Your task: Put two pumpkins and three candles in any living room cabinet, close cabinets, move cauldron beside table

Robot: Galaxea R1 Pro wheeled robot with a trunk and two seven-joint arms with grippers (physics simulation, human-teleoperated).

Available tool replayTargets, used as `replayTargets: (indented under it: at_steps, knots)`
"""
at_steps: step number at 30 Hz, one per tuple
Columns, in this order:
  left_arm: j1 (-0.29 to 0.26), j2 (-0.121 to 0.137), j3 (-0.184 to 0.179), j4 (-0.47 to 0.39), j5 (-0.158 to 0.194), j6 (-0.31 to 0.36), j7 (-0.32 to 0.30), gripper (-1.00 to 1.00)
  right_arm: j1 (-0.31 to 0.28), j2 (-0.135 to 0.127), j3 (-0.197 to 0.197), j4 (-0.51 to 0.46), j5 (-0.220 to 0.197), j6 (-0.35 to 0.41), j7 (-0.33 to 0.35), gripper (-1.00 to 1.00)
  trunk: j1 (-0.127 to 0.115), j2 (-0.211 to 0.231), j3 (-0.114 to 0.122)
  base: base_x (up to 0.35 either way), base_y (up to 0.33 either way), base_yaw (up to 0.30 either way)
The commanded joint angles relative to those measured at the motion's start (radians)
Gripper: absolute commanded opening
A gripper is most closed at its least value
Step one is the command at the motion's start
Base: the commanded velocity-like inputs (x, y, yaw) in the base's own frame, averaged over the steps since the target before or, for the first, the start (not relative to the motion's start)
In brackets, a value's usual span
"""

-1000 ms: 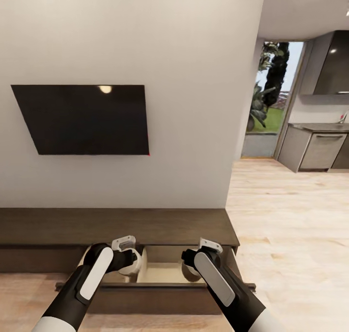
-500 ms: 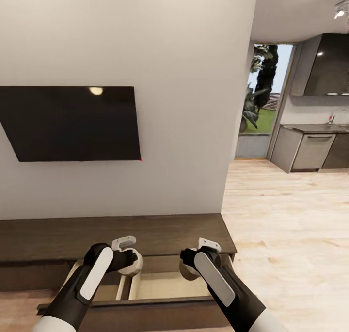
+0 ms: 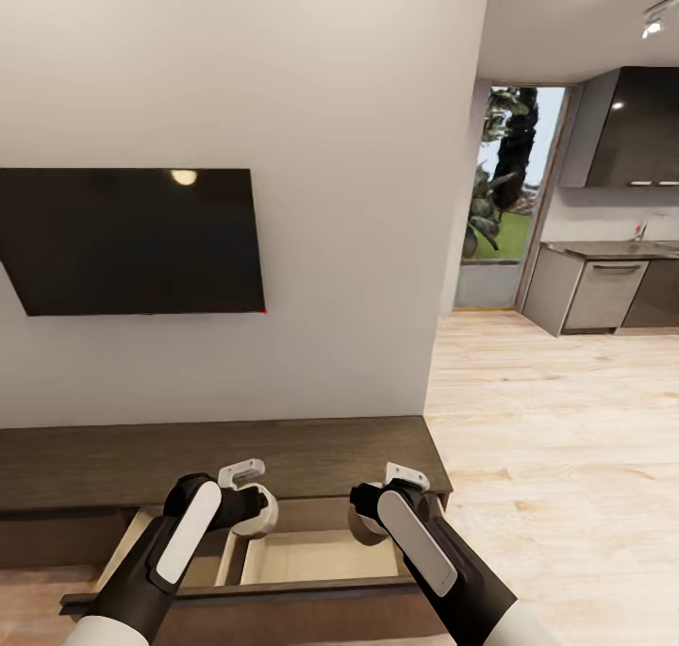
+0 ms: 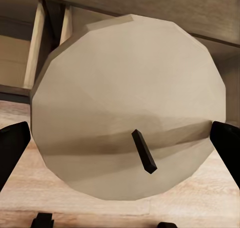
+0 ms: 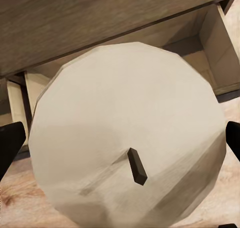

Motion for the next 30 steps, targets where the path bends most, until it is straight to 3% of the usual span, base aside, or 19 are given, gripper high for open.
replayTargets:
  at_steps: [1,6,12,18,22,30]
  knots:
    - [-0.001,0.001,-0.003,0.001,0.01,0.001,0.011,-1.0,-0.001,0.0,0.001,-0.001,-0.005,0.004,-0.005,-1.0,0.0,-0.001,-0.001,0.0,-0.005,0.0]
    - [-0.001,0.0,-0.015,0.008,0.01,-0.003,0.013,-1.0,-0.001,0.001,0.001,0.005,0.003,-0.004,0.027,-1.0,0.0,-0.001,-0.001,0.0,-0.001,0.0]
    - [-0.001,-0.007,-0.083,0.018,0.013,-0.036,0.013,-1.0,-0.003,0.005,0.008,0.08,0.005,-0.01,0.075,-1.0,0.0,-0.001,-0.001,0.0,0.0,0.0]
    - [-0.004,-0.061,-0.115,0.127,0.005,-0.11,0.013,-1.0,-0.008,0.057,0.049,0.187,0.007,-0.025,0.143,-1.0,0.0,-0.001,-0.001,0.0,0.0,0.0]
    - [-0.004,-0.067,-0.117,0.139,0.004,-0.117,0.013,-1.0,-0.009,0.065,0.06,0.192,0.009,-0.05,0.148,-1.0,0.0,-0.001,-0.001,0.0,0.0,0.0]
    - [-0.004,-0.068,-0.119,0.149,0.005,-0.157,0.013,-1.0,-0.009,0.065,0.166,0.202,0.013,-0.168,0.15,-1.0,0.0,-0.001,-0.001,0.0,0.0,0.0]
